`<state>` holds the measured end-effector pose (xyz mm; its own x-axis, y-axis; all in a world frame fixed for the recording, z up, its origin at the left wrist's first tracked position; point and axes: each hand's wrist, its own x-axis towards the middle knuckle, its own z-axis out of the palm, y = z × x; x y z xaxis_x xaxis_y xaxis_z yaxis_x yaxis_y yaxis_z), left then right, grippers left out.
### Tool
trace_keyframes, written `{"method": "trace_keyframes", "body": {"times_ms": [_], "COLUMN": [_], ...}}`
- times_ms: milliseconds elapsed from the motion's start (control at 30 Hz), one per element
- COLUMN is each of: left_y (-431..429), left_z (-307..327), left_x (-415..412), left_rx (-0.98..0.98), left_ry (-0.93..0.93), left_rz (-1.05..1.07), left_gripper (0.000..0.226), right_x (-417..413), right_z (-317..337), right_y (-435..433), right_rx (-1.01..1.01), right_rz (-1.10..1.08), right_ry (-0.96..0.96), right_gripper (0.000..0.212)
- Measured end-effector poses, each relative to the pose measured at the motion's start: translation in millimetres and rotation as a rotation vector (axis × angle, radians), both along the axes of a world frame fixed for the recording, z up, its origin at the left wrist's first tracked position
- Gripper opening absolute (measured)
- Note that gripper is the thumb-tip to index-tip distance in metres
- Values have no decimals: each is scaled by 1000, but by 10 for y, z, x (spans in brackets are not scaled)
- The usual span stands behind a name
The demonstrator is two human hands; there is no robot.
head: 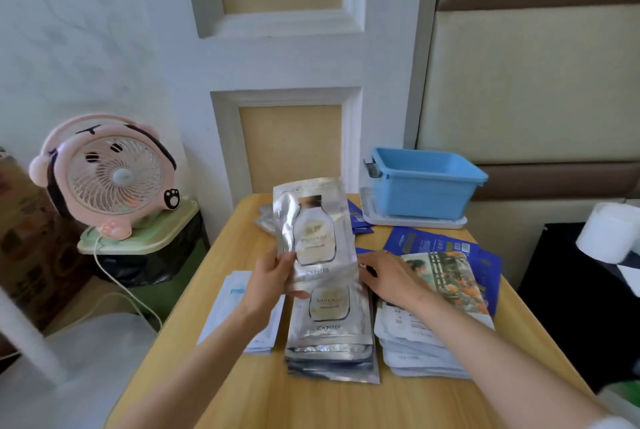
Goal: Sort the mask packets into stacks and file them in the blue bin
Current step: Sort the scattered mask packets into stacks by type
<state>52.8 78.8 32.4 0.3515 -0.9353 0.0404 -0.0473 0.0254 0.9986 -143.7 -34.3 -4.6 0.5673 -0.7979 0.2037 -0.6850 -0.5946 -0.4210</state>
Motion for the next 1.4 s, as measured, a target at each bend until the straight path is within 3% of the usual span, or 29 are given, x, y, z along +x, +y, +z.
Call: {"method": "trace_keyframes", "body": {"times_ms": [100, 200, 233, 267, 367, 433, 467, 533, 567, 733, 1000, 1133, 1267, 1333, 1400], "left_y": [96, 129, 141, 151, 170, 185, 197, 196, 177, -225, -1151, -1471, -1544, -1506, -1429], "left_z": [97, 196, 194, 156, -75, -162, -154, -114, -98, -45, -294, -373, -337, -218, -27], "left_x": [65, 62, 18, -35, -158, -183, -178, -123, -80, 186, 426, 502, 492, 476, 501], "left_rx": [9, 75, 125, 186, 369, 443, 454, 452, 428, 331, 252, 273, 274, 150, -24], "left_ry": [35, 29, 23, 0, -178, -417, -594, -1001, -1117, -1085, -1203, -1468, -1718, -1837, -1886], "left_rz": [-72, -113, -133, -145, -144, -80, -52, 43, 101, 154, 6, -54, -78, -33, 28], "left_gripper": [20, 32, 36, 39, 49, 50, 44, 39, 38, 31, 35, 43, 25, 22, 33], "right_x": [38, 166, 207, 235, 226, 167, 130, 92, 90, 93, 91, 104, 108, 115, 115], "right_z": [163, 519, 608, 635, 416, 191, 110, 47, 48, 41, 35, 47, 57, 57, 40], "right_y": [48, 171, 221, 266, 307, 309, 316, 320, 319, 323, 337, 325, 337, 332, 330], "right_rx": [25, 425, 473, 401, -24, 22, 83, 99, 85, 104, 128, 136, 137, 135, 129], "right_rz": [-80, -88, -49, -6, 176, 323, 353, 360, 356, 355, 366, 380, 372, 366, 359], "right_ry": [-372, -836, -817, -648, 137, 476, 531, 529, 528, 535, 522, 516, 518, 515, 526], "right_gripper": [28, 54, 64, 74, 79, 65, 65, 78, 84, 85, 76, 77, 73, 72, 69]}}
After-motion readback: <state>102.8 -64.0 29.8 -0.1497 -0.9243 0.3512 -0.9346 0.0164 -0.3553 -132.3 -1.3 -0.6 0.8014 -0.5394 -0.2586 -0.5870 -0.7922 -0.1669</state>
